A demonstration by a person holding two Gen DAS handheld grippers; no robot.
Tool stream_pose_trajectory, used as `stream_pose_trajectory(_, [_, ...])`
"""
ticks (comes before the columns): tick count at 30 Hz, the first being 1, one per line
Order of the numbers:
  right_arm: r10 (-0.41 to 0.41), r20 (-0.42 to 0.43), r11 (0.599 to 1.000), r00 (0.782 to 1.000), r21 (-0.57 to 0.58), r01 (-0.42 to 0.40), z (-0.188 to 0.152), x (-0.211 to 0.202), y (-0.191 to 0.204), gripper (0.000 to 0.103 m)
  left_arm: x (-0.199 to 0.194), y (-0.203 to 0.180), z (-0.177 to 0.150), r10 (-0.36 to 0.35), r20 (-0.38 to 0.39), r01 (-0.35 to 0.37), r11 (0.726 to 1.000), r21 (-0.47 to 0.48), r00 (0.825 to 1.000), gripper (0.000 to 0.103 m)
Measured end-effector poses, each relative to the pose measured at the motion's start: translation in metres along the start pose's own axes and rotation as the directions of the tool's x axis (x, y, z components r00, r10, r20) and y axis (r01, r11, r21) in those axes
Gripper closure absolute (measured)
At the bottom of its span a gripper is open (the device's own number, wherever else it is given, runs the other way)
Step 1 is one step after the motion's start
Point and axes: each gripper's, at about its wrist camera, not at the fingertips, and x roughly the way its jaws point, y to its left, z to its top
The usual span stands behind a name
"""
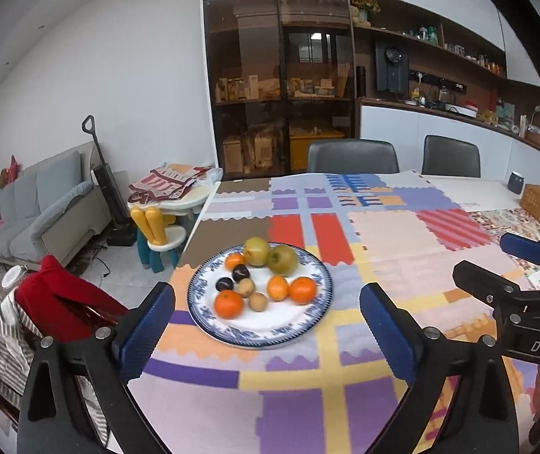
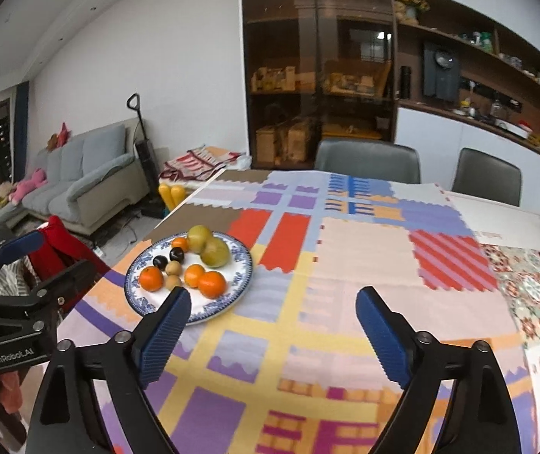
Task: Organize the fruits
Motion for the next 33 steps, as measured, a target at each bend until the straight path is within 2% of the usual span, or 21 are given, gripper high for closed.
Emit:
stream_pose_trajectory(12, [-0.050, 0.044, 0.998, 0.998, 0.039, 0.049, -0.028, -0.055, -0.020, 0.009, -0.044, -0.030, -0.016, -0.006, 0.047, 0.005, 0.999, 0.038, 0.999, 0.000])
stream_pose_trajectory(33, [-0.079, 0.094, 0.996, 0.992, 0.054, 0.074, -0.055, -0.102, -0.024, 0.009, -0.079, -0.048, -0.030, -0.050, 0.081, 0.046, 0.998, 0.049, 0.995, 0.000])
